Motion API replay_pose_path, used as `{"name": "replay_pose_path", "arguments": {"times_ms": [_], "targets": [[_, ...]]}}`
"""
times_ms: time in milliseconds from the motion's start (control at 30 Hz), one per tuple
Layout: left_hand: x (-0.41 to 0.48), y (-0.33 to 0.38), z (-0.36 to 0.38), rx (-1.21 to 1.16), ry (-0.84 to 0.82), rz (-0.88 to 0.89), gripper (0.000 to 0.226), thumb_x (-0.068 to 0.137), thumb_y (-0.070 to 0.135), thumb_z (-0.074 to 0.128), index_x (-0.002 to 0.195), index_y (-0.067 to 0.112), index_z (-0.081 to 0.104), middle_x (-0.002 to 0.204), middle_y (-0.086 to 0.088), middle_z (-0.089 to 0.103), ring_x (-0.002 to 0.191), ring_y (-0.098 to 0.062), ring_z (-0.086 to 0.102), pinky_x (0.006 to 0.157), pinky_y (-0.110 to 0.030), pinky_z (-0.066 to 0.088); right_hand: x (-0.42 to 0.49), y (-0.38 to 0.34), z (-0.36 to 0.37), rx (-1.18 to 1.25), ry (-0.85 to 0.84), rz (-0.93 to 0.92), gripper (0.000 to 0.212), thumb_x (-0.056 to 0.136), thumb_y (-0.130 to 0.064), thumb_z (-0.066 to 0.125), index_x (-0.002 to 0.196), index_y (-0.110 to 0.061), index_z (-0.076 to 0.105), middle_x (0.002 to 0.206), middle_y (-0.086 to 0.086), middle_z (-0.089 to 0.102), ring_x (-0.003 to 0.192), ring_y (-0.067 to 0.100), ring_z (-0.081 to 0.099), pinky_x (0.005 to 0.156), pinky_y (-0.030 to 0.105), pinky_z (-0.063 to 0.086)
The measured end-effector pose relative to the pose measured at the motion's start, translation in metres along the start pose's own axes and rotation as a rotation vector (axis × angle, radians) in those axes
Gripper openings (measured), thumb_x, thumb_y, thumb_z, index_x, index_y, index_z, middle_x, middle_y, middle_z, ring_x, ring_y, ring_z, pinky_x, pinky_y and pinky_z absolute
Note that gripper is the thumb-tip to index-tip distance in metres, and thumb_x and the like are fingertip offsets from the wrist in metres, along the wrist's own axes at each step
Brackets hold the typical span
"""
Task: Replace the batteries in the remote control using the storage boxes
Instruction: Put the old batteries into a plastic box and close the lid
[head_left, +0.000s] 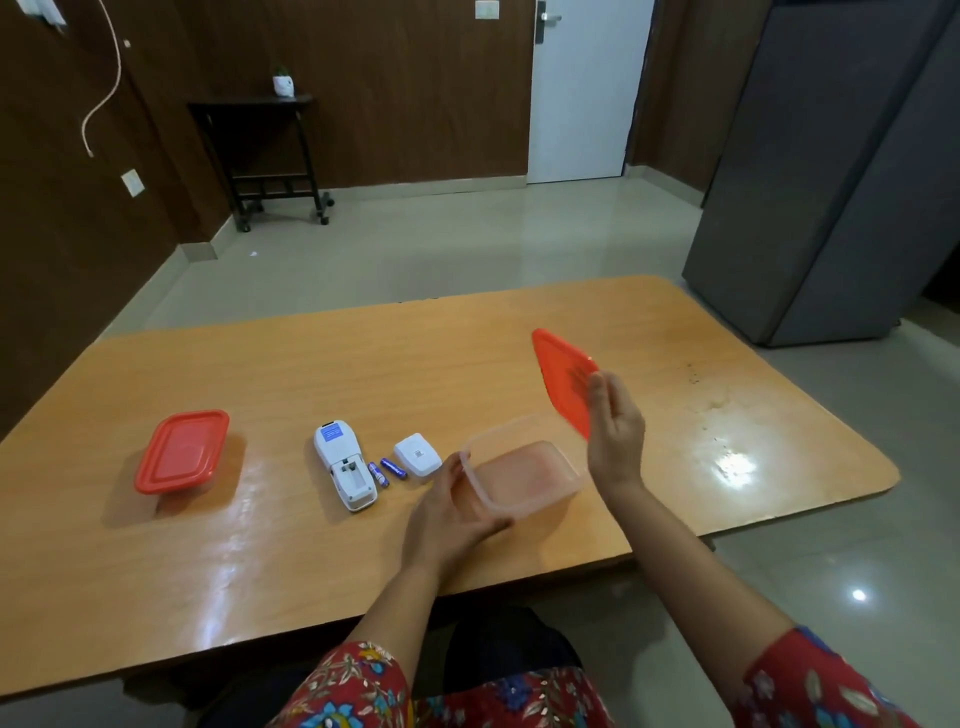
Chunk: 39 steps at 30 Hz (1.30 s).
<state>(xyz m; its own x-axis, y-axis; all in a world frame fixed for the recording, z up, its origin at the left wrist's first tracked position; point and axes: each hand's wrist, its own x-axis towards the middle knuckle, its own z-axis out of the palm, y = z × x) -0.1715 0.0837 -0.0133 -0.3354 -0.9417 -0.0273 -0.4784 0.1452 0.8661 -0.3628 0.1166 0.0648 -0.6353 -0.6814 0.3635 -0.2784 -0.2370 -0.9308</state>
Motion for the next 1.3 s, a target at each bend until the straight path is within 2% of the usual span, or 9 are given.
{"name": "replay_pose_path", "arguments": {"times_ms": [100, 167, 333, 467, 700, 833, 933, 1067, 1300], "targets": [[-0.004, 0.001, 0.0, 0.006, 0.052, -0.016, 0.109, 0.044, 0.055, 0.085, 0.139, 0.042, 0.032, 0.135, 0.013, 0.054, 0.124, -0.007, 0.049, 0.101, -0.03, 0.043, 0.034, -0.001, -0.016, 0.303, 0.392, 0.446, 0.047, 0.097, -0.048, 0.04, 0.125, -0.014, 0.059, 0.113, 0.003, 0.063, 0.107, 0.024, 0.061, 0.093, 0.039, 0.051], [-0.006, 0.001, 0.0, 0.016, 0.072, -0.016, 0.109, 0.045, 0.053, 0.086, 0.14, 0.039, 0.032, 0.136, 0.011, 0.054, 0.125, -0.007, 0.048, 0.102, -0.028, 0.041, 0.049, 0.004, -0.032, 0.526, 0.546, 0.71, 0.044, 0.1, -0.043, 0.038, 0.123, -0.01, 0.057, 0.114, 0.007, 0.062, 0.093, 0.026, 0.063, 0.088, 0.039, 0.05], [-0.005, 0.002, -0.002, 0.035, 0.059, -0.021, 0.11, 0.048, 0.053, 0.085, 0.142, 0.037, 0.03, 0.139, 0.009, 0.052, 0.127, -0.009, 0.047, 0.102, -0.029, 0.041, 0.059, 0.033, -0.053, 0.591, 0.553, 0.892, 0.03, 0.097, -0.039, 0.039, 0.096, -0.017, 0.059, 0.124, 0.006, 0.063, 0.078, 0.023, 0.058, 0.084, 0.041, 0.047], [-0.004, 0.002, -0.002, 0.054, 0.06, -0.031, 0.111, 0.05, 0.052, 0.085, 0.143, 0.035, 0.029, 0.14, 0.009, 0.051, 0.128, -0.01, 0.046, 0.102, -0.028, 0.04, 0.047, 0.018, -0.055, 0.431, 0.376, 0.94, 0.025, 0.098, -0.026, 0.042, 0.115, -0.011, 0.054, 0.112, 0.006, 0.061, 0.088, 0.023, 0.058, 0.072, 0.031, 0.048], [-0.014, -0.002, -0.006, 0.002, 0.056, -0.021, 0.112, 0.062, 0.033, 0.085, 0.15, 0.029, 0.016, 0.147, 0.017, 0.034, 0.136, -0.003, 0.032, 0.109, -0.022, 0.029, 0.019, 0.009, -0.037, 0.104, 0.187, 0.901, 0.054, 0.096, -0.024, 0.048, 0.144, -0.004, 0.034, 0.151, 0.015, 0.034, 0.139, 0.031, 0.031, 0.11, 0.041, 0.028], [-0.033, -0.015, -0.035, 0.003, 0.254, 0.064, 0.057, 0.084, 0.022, 0.067, 0.134, 0.034, 0.045, 0.129, 0.021, 0.054, 0.121, 0.004, 0.048, 0.1, -0.026, 0.042, -0.017, 0.011, -0.007, -0.124, 0.019, 0.671, 0.062, 0.095, -0.028, 0.049, 0.15, -0.015, 0.023, 0.156, 0.007, 0.025, 0.141, 0.029, 0.028, 0.111, 0.045, 0.031], [-0.041, -0.023, -0.065, 0.023, 0.449, 0.046, 0.035, 0.089, 0.02, 0.06, 0.122, 0.031, 0.056, 0.118, 0.016, 0.063, 0.109, -0.005, 0.057, 0.092, -0.033, 0.049, -0.043, 0.004, 0.025, -0.332, -0.169, 0.286, 0.041, 0.094, -0.02, 0.052, 0.135, -0.015, 0.049, 0.14, 0.004, 0.044, 0.132, 0.022, 0.039, 0.105, 0.032, 0.031], [-0.039, -0.044, -0.095, 0.073, 0.564, -0.063, 0.033, 0.088, 0.014, 0.058, 0.12, 0.022, 0.056, 0.12, 0.007, 0.064, 0.111, -0.015, 0.057, 0.091, -0.035, 0.048, -0.065, 0.0, 0.076, -0.562, -0.426, -0.109, 0.022, 0.089, -0.015, 0.056, 0.108, -0.015, 0.068, 0.112, 0.004, 0.065, 0.112, 0.023, 0.054, 0.096, 0.028, 0.037], [-0.039, -0.067, -0.098, 0.256, 0.478, -0.094, 0.044, 0.081, 0.011, 0.063, 0.124, 0.013, 0.056, 0.123, -0.003, 0.063, 0.115, -0.025, 0.055, 0.099, -0.037, 0.042, -0.066, 0.006, 0.154, -0.832, -0.798, -0.14, 0.035, 0.092, -0.026, 0.046, 0.125, -0.02, 0.057, 0.122, 0.008, 0.058, 0.114, 0.029, 0.052, 0.087, 0.038, 0.047]]}}
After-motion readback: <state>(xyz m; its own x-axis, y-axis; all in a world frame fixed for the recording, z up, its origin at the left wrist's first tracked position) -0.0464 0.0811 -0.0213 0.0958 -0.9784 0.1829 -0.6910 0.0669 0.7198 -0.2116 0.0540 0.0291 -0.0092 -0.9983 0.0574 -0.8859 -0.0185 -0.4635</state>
